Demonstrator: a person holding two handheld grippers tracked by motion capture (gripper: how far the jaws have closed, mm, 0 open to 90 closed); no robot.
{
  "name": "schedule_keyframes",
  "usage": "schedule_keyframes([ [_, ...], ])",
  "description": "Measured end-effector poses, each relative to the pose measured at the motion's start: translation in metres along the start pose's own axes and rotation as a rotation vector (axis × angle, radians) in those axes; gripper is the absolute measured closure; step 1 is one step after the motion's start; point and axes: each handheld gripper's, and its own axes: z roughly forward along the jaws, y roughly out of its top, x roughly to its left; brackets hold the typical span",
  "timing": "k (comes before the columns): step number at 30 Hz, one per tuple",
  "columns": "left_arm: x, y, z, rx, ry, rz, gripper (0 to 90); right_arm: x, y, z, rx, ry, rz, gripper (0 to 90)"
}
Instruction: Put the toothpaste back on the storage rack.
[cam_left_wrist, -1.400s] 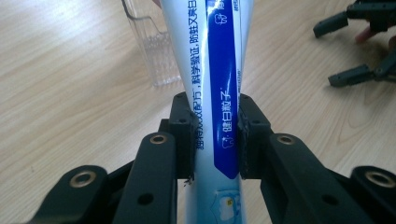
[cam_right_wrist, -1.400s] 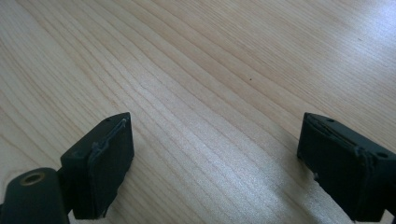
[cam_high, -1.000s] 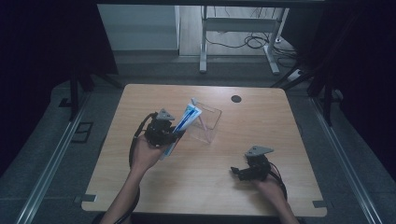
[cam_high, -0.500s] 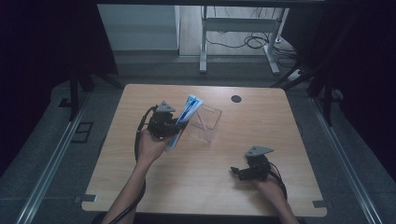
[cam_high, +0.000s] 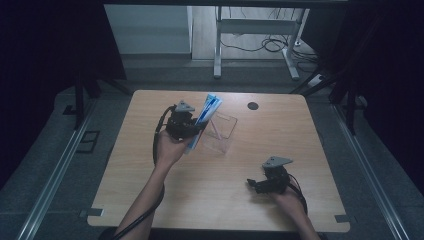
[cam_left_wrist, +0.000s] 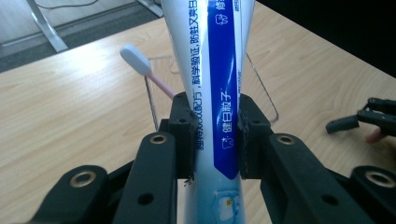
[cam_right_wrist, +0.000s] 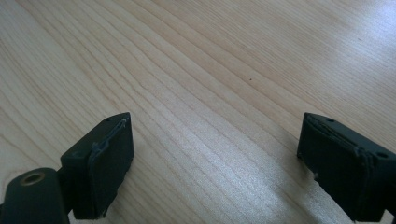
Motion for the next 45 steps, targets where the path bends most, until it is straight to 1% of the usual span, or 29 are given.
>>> schedule_keyframes([
  [4, -0.001, 0.007, 0.005, -0.015, 0.001, -0.010, 72.2, 0.000, 0.000, 0.000, 0.000, 0.000, 0.000, 10.5],
  [20, -0.004, 0.028, 0.028, -0.019, 0.016, 0.023, 72.3, 0.000, 0.000, 0.000, 0.000, 0.000, 0.001, 10.5],
  [25, -0.004, 0.032, 0.036, -0.030, 0.017, 0.026, 72.3, 0.000, 0.000, 0.000, 0.001, 0.000, 0.001, 10.5],
  [30, -0.005, 0.035, 0.044, -0.027, 0.020, 0.040, 72.2, 0.000, 0.000, 0.000, 0.000, -0.001, 0.000, 10.5],
  [41, 0.001, 0.036, 0.060, -0.052, 0.016, 0.007, 72.2, 0.000, 0.000, 0.000, 0.000, -0.001, 0.000, 10.5],
  [45, 0.001, 0.036, 0.065, -0.060, 0.025, 0.006, 72.1, 0.000, 0.000, 0.000, 0.000, 0.000, 0.000, 10.5],
])
